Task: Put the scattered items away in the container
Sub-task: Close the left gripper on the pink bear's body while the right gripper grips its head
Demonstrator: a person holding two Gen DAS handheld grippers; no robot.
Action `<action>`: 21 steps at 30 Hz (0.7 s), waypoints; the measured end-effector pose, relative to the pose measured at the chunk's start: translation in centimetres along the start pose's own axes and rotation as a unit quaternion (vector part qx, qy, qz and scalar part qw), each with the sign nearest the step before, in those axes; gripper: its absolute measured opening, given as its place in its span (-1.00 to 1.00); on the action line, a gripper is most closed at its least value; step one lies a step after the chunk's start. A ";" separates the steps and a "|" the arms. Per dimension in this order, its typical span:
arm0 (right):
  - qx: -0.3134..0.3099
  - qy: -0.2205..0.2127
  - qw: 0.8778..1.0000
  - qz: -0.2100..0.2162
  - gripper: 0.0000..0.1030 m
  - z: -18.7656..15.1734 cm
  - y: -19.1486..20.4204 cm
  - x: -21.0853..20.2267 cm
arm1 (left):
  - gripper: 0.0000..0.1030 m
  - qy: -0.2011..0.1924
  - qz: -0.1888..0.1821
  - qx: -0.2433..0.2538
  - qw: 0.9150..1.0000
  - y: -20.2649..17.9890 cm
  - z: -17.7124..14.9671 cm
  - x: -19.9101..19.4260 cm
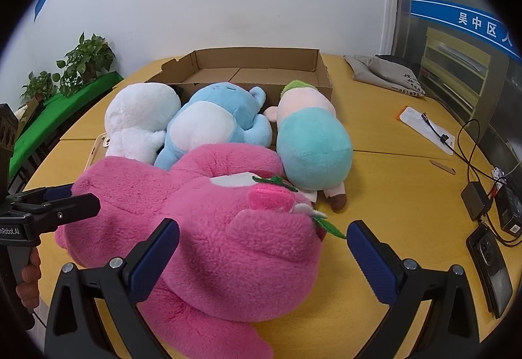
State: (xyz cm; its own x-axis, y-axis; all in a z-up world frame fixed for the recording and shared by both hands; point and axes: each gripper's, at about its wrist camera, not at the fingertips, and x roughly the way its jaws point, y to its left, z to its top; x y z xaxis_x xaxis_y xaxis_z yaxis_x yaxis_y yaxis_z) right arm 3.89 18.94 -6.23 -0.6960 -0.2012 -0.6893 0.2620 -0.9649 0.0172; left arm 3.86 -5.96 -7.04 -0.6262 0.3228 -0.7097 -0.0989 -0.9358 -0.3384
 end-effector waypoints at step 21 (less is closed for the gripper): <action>0.061 0.028 0.988 0.143 0.75 -2.1 -2.8 6.0 | 0.66 0.052 -0.044 -0.034 0.997 3.1 -0.5 2.9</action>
State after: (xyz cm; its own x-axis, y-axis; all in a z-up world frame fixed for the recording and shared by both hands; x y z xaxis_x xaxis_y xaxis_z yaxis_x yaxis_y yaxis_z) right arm 0.43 20.80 -11.93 -0.5670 -0.4616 -0.6822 0.3579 -0.8840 0.3006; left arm 2.13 -7.85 -10.44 -0.5333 0.4199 -0.7343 -0.0960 -0.8925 -0.4406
